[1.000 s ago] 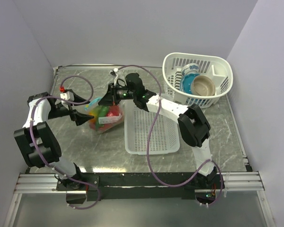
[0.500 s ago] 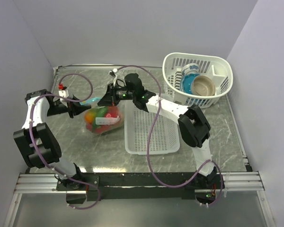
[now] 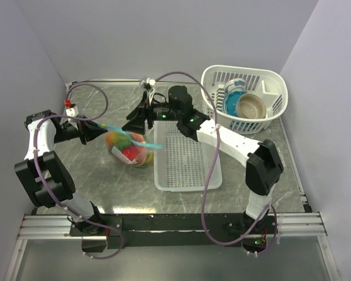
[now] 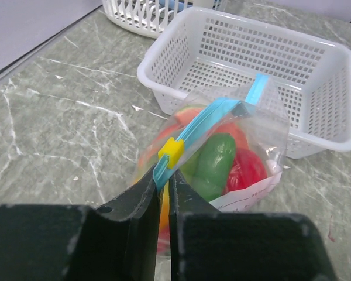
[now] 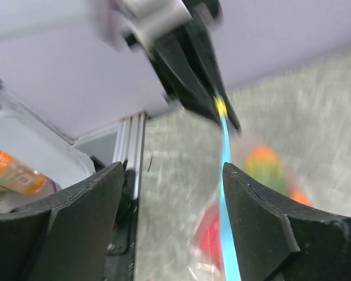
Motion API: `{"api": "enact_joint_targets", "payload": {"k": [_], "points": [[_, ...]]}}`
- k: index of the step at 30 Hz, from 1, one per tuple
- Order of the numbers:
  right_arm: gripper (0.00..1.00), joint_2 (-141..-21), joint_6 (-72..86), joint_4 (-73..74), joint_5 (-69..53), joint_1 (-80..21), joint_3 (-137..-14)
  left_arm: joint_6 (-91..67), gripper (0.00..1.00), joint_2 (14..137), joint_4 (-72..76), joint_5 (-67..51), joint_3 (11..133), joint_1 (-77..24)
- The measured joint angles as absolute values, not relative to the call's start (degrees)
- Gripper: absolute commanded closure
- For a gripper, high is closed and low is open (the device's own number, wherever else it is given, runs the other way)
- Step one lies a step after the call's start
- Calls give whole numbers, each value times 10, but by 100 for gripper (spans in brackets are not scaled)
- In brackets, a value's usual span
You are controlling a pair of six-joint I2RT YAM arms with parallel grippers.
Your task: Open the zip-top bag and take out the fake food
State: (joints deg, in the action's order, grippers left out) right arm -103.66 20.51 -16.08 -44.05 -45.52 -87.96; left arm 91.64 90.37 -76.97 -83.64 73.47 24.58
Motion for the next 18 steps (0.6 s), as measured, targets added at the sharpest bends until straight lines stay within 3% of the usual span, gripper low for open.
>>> {"api": "enact_joint_targets", "payload": {"k": [7,18], "points": [[25,-1051,126,-141,-449,-466,-976,874,82,886,-770,-837,735,239],[36,-1178,20,-41,-381,-490,-1051,832,82,855,-770,-837,744,220]]}}
